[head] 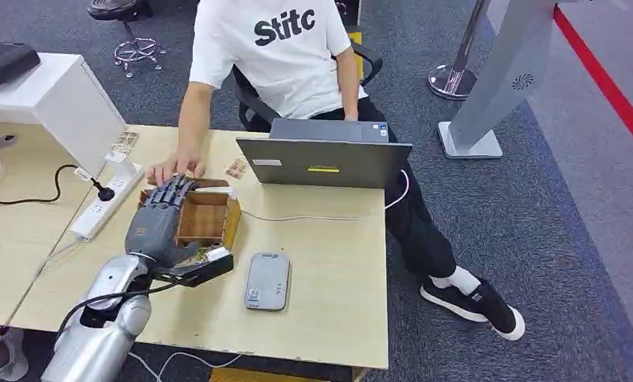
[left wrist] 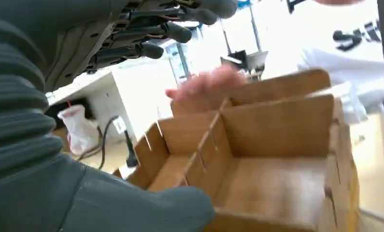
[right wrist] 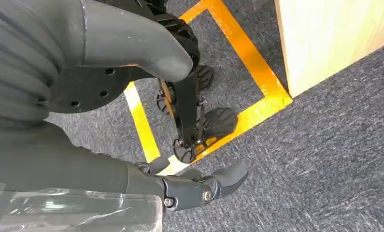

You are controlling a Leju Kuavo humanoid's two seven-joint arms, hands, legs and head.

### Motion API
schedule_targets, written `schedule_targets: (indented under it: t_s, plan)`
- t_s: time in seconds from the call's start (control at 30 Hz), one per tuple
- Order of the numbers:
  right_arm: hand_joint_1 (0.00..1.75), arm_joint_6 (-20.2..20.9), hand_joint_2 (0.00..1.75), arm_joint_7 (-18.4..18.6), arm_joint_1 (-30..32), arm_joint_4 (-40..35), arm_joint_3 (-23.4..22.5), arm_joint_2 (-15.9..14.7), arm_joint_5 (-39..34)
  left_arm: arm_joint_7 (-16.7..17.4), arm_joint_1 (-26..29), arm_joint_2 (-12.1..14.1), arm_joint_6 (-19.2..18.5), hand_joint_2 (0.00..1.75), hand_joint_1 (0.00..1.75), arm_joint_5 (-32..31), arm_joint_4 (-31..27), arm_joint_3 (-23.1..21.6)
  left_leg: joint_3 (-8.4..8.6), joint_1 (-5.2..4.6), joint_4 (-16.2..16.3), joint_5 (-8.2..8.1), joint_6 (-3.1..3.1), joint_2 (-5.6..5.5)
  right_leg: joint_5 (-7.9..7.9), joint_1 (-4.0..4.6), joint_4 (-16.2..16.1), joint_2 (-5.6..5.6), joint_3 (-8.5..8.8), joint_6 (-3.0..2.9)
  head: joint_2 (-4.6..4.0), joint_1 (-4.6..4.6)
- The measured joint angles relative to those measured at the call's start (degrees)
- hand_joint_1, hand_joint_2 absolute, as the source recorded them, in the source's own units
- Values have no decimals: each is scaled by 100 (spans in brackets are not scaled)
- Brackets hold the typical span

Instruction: Pass the card to the sensor for recognition and then transmit it.

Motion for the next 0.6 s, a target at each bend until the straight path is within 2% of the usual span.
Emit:
schedule_targets:
  t_s: [0.1, 0.23, 0.33, 0.47, 0.6]
  plan:
    - [0, 0, 175, 0, 1, 0, 0, 0, 13, -2, 42, -2, 132, 175, 0, -122, -11, 2, 0, 0, 0, 0, 0, 0, 0, 0, 0, 1, 0, 0, 0, 0]
    - [0, -7, 175, -11, 3, 0, -2, 2, 83, -148, 153, -20, 744, 175, 0, -387, -168, 39, 0, 0, 0, 0, 0, 0, 0, 0, 0, 0, 0, 0, 0, -2]
    - [0, -7, 175, -18, 3, 0, -9, 9, 112, -295, 244, -28, 939, 175, 0, -457, -321, 46, 0, 0, 0, 0, 0, 1, 0, 0, 0, 0, 0, 0, 0, -2]
    - [0, -4, 175, -18, 2, 0, -22, 11, 118, -430, 328, -55, 1080, 175, 0, -527, -435, 46, 1, 0, 0, 0, 0, 0, 0, 0, 0, 0, 0, 0, 0, 0]
    - [0, 2, 175, -18, 2, 0, -50, 11, 157, -625, 381, -66, 907, 175, 0, -472, -457, 44, 1, 0, 0, 0, 0, 1, 0, 0, 0, 0, 0, 0, 0, 0]
